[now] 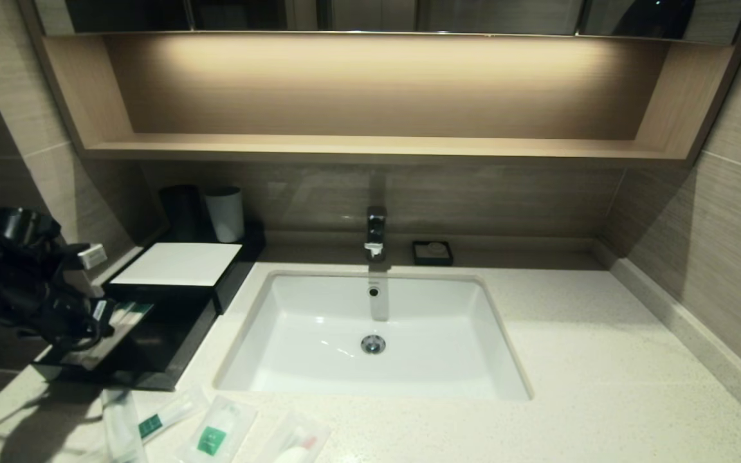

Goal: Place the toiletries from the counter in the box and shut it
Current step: Open the drawer, then pick up the bathroom toiletry

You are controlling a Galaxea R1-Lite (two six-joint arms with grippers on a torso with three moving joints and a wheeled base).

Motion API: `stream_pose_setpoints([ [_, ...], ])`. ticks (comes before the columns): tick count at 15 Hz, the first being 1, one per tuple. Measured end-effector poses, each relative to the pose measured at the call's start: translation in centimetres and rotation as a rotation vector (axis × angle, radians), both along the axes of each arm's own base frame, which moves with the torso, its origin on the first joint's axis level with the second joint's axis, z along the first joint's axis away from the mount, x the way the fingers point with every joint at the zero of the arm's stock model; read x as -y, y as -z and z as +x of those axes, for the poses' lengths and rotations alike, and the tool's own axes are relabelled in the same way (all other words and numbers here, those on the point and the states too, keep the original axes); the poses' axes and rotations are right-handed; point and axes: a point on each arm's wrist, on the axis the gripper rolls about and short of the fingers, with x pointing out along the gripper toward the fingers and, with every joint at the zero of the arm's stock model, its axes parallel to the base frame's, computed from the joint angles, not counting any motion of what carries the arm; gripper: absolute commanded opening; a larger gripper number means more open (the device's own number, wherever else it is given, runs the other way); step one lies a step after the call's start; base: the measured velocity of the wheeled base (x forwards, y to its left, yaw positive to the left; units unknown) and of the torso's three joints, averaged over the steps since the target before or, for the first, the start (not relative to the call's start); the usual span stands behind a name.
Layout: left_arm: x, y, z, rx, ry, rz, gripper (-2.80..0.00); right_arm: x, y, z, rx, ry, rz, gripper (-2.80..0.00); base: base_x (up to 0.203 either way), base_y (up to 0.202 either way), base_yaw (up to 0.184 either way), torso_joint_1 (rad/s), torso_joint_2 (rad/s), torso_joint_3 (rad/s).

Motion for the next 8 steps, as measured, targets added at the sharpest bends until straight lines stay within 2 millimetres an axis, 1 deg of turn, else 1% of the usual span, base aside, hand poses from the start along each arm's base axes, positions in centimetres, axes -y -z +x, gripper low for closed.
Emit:
stream_pose_setpoints([
  [2,0.2,-1.6,-0.7,0.092,-0.004,0.037,-2.8,0.0,0.0,0.0,0.0,0.0,-0.001,-2.8,0.0,0.0,0.0,0.0,0.0,0.0],
  [4,0.7,-3.3,-2.1,0.14,-0.013,0.076,-2.8,0.0,0.0,0.0,0.0,0.0,0.0,-2.8,0.0,0.0,0.0,0.0,0.0,0.0],
  [5,1.1,-4.1,-3.3,0.148,-0.022,0.099,-2.8,0.0,0.0,0.0,0.0,0.0,0.0,-2.8,0.0,0.0,0.0,0.0,0.0,0.0],
  [6,1.6,-4.4,-4.6,0.137,-0.034,0.121,-2.8,0.0,0.0,0.0,0.0,0.0,0.0,-2.8,0.0,0.0,0.0,0.0,0.0,0.0],
  [8,2.6,-4.1,-7.2,0.058,-0.059,0.158,-2.8,0.0,0.0,0.0,0.0,0.0,0.0,-2.8,0.0,0.0,0.0,0.0,0.0,0.0],
])
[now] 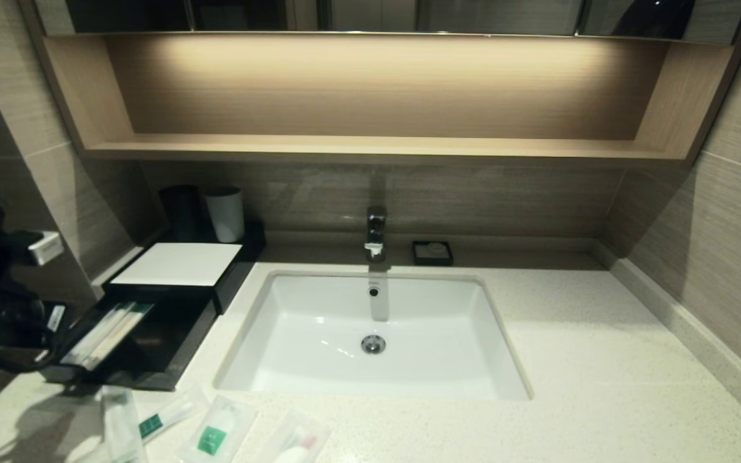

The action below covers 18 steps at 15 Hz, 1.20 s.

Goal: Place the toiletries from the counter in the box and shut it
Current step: Pick up the bathroom toiletry

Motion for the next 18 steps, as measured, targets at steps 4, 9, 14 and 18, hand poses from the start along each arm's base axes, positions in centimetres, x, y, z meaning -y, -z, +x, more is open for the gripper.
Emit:
stream_pose_setpoints([
  [4,1.5,2.4,-4.8,-0.212,-0.059,-0.019,-2.8,0.0,0.0,0.0,0.0,0.0,0.0,-2.8,0.0,0.0,0.0,0.0,0.0,0.0],
  [9,2.5,4.9,-8.0,-0.376,-0.115,-0.11,0.0,0.0,0.0,0.0,0.0,0.001,0.0,-2.8,0.0,0.0,0.0,0.0,0.0,0.0],
  [14,2.3,4.2,-7.2,-0.327,-0.104,-0.128,0.0,0.0,0.0,0.0,0.0,0.0,0.0,-2.8,0.0,0.0,0.0,0.0,0.0,0.0],
  [18,2.1,4.7,-6.6,-0.359,-0.101,-0.139,0.0,0.0,0.0,0.0,0.0,0.0,0.0,-2.8,0.0,0.0,0.0,0.0,0.0,0.0],
])
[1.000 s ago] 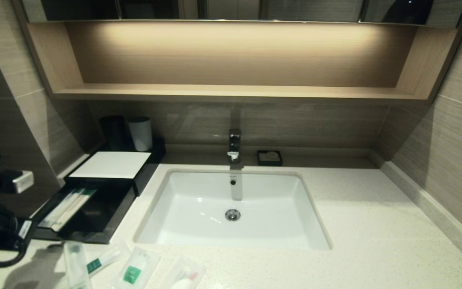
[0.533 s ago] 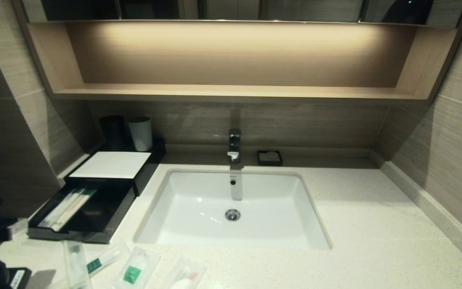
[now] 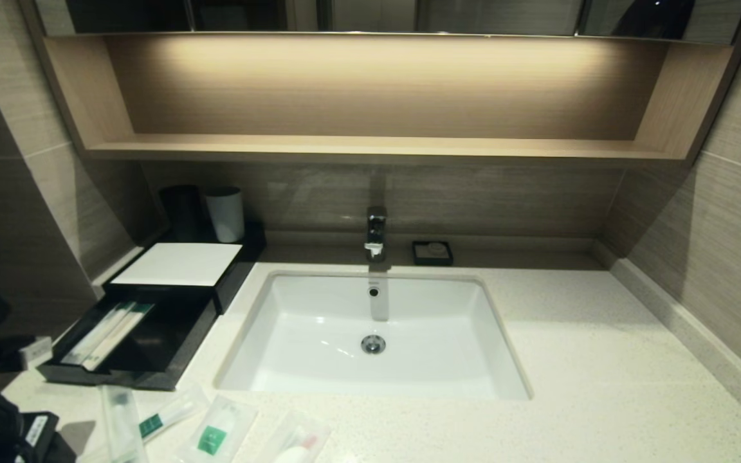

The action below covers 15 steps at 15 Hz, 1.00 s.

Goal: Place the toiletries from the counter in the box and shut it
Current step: Pick up the bathroom toiletry

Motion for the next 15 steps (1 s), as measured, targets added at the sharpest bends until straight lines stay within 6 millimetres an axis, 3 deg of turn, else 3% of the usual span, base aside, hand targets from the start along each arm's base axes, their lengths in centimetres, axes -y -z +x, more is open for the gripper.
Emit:
stream_pose_setpoints([
  [6,-0.4,1.8,1.5,-0.094,0.007,-0.062,0.0,0.0,0.0,0.0,0.0,0.0,0.0,-2.8,0.0,0.0,0.0,0.0,0.0,0.0],
  [15,-0.6,3.0,2.4,-0.148,0.008,-0.084,0.0,0.0,0.0,0.0,0.0,0.0,0.0,-2.8,0.0,0.0,0.0,0.0,0.0,0.0],
])
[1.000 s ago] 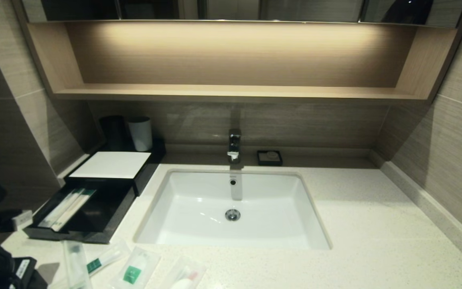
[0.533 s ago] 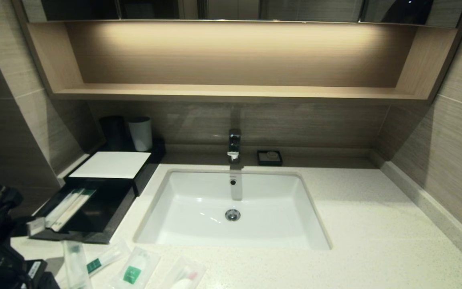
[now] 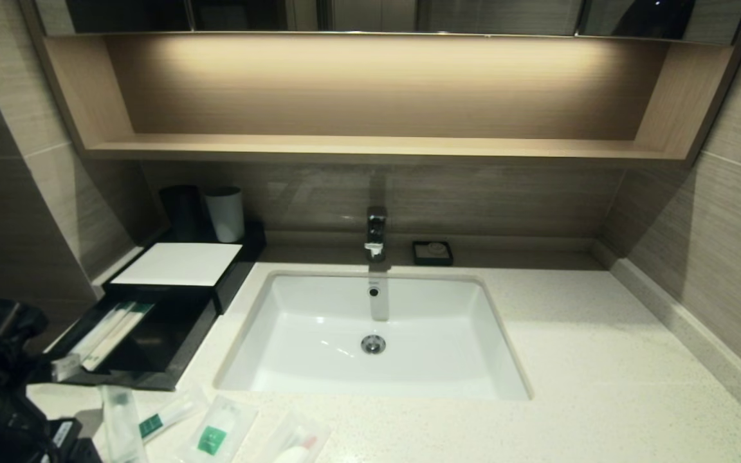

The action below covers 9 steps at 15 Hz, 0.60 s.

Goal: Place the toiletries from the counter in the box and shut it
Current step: Pick up the bathroom toiletry

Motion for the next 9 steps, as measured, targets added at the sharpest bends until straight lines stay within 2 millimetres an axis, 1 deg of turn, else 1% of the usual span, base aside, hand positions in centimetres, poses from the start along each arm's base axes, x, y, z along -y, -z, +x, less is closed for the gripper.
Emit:
stream_pose_setpoints([
  [1,-0.02,0.03,0.07,-0.004,0.002,0.0,-0.25,0.0,0.0,0.0,0.0,-0.001,0.0,-2.8,0.0,0.0,0.0,0.0,0.0,0.0],
  [2,-0.04,0.07,0.13,-0.006,0.009,0.0,-2.8,0.0,0.0,0.0,0.0,0.0,0.0,-2.8,0.0,0.0,0.0,0.0,0.0,0.0],
  [9,-0.1,0.34,0.37,-0.017,0.012,-0.009,-2.8,0.0,0.0,0.0,0.0,0.0,0.0,-2.8,0.0,0.0,0.0,0.0,0.0,0.0],
])
